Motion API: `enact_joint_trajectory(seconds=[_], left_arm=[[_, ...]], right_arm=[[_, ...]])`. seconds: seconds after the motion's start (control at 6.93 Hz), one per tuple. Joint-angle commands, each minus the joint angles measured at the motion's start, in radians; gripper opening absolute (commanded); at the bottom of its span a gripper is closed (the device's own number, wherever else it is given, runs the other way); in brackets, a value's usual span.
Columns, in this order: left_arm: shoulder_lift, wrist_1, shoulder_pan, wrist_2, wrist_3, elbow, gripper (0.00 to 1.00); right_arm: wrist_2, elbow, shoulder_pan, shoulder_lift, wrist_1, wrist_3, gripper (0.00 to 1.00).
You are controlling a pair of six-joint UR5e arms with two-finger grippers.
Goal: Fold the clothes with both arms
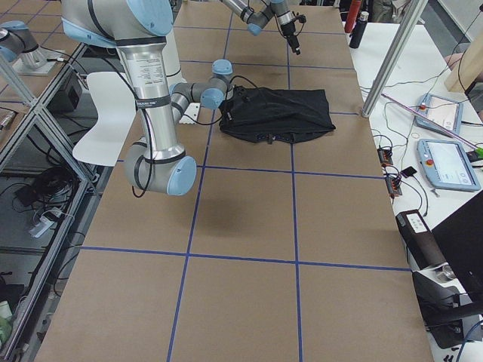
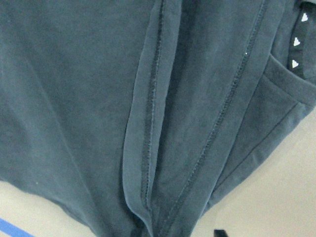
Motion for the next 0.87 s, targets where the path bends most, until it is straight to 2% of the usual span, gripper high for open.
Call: enact_joint_trajectory(seconds=[0.0, 0.14, 0.29, 0.72], left_arm=[[0.0, 0.0, 0.0, 0.001, -0.005, 0.0, 0.99], [0.0, 0.0, 0.0, 0.001, -0.006, 0.0, 0.99], [0.001, 0.0, 0.002, -0.001, -0.006, 0.002, 0.99], [0.001, 0.0, 0.002, 0.001, -0.009, 0.002, 0.99]], right_arm=[[-0.01, -0.009, -0.001, 0.091, -0.115, -0.001, 0.72], [-0.022, -0.011, -0.015, 0.105, -0.132, -0.012, 0.56], [-0.042, -0.021, -0.029, 0.11, -0.132, -0.016, 0.47], [-0.076, -0.081, -0.031, 0.141, -0.132, -0.125, 0.47]])
